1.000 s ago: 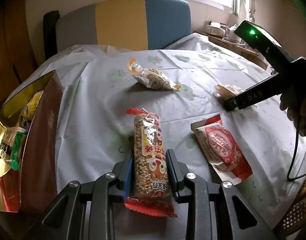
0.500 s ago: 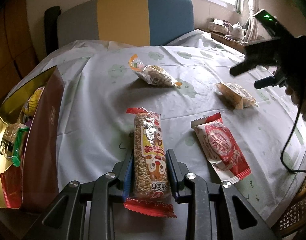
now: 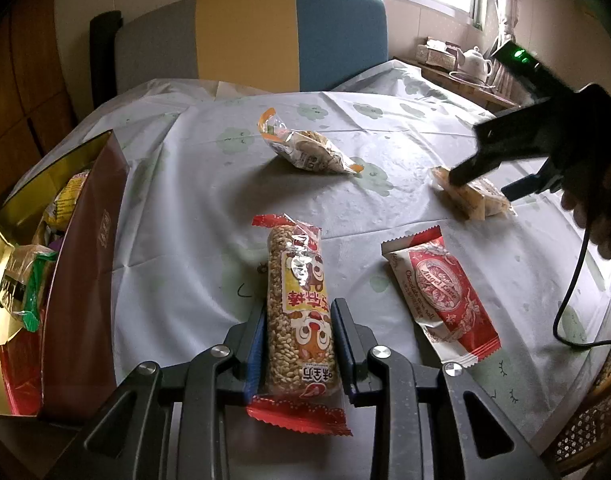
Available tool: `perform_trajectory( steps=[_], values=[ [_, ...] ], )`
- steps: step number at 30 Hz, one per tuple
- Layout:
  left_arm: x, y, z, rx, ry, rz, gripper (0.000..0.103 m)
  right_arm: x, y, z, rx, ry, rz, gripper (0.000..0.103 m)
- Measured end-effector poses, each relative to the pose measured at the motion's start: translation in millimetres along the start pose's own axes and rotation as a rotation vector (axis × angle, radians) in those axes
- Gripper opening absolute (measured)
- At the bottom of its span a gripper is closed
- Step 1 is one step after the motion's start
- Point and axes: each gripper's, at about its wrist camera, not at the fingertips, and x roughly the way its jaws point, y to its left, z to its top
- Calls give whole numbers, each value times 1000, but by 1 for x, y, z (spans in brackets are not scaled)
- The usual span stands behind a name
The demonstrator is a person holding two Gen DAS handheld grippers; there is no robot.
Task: Organize snacks
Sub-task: 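Carry the peanut bar toward the gold tray with the left gripper while the right holds the cake packet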
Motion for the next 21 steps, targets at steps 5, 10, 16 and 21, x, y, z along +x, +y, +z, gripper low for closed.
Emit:
perform_trajectory(
  steps=[5,10,16,21],
  values=[
    [0,0,1,-3,4,-2,31,19,28,-5,-159,18,-104,88],
    [1,0,2,-1,8,1,31,21,50,-14,-298,-18,-177,69],
    [1,-3,3,-2,15,4,31,23,48,-17,-299,-11,-176,71],
    [0,-4,3,-4,19,-5,31,24,49,-22,-316,-19,-186,71]
  ],
)
